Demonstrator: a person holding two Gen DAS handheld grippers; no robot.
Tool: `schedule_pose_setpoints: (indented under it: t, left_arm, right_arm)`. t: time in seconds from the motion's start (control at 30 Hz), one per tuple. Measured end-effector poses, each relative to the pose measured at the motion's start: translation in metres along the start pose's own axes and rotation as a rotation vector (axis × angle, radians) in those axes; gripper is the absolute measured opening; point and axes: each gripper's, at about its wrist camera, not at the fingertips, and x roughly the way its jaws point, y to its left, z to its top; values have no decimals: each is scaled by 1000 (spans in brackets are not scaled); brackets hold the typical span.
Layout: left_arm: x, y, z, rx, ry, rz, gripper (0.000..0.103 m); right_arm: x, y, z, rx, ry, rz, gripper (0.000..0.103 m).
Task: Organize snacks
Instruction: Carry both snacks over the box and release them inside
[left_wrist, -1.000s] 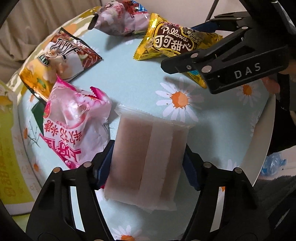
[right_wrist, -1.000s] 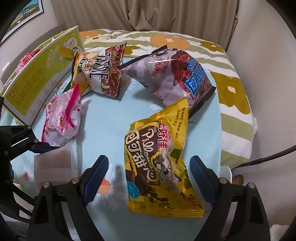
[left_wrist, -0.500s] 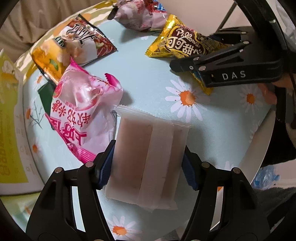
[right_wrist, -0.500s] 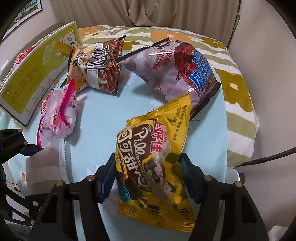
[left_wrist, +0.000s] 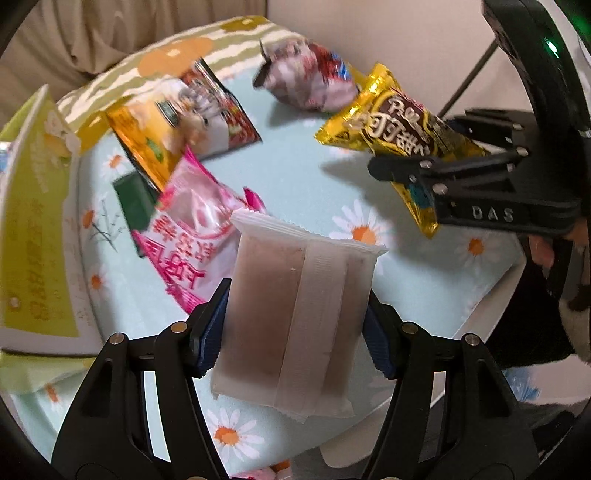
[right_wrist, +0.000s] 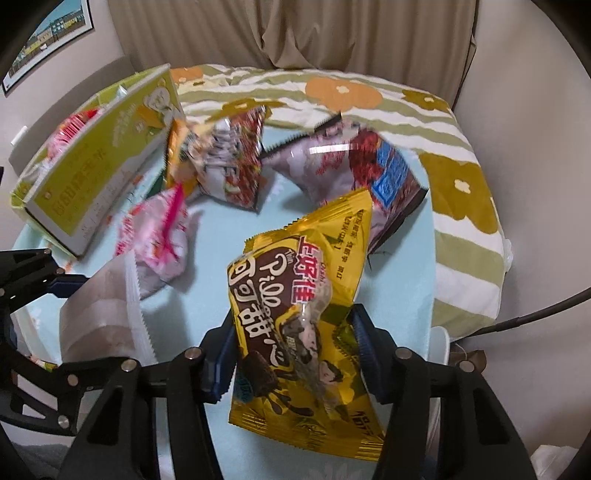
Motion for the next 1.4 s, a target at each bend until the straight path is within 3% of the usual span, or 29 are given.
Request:
schedule_pose_setpoints:
  t: [0.27,0.47,0.97,1.17,1.4]
  left_arm:
    - [-66,5,11,-128,-110,15,61]
    - [-112,37,16,-223,-190,54,61]
    - [-182,214,-6,-393,-255,156,61]
    - [-185,290,-3,-434,-261,178,61]
    - [-159,360,19,-453,-225,154,61]
  right_arm:
    - [-53,16,24,-8,-72,46,52]
    - [-82,44,61,-32,-125,103,52]
    - [-73,176,165,-22,-199,246,52]
    - [-45,229,209,-6,-185,277,52]
    - [-13,258,241,30,-142,258,52]
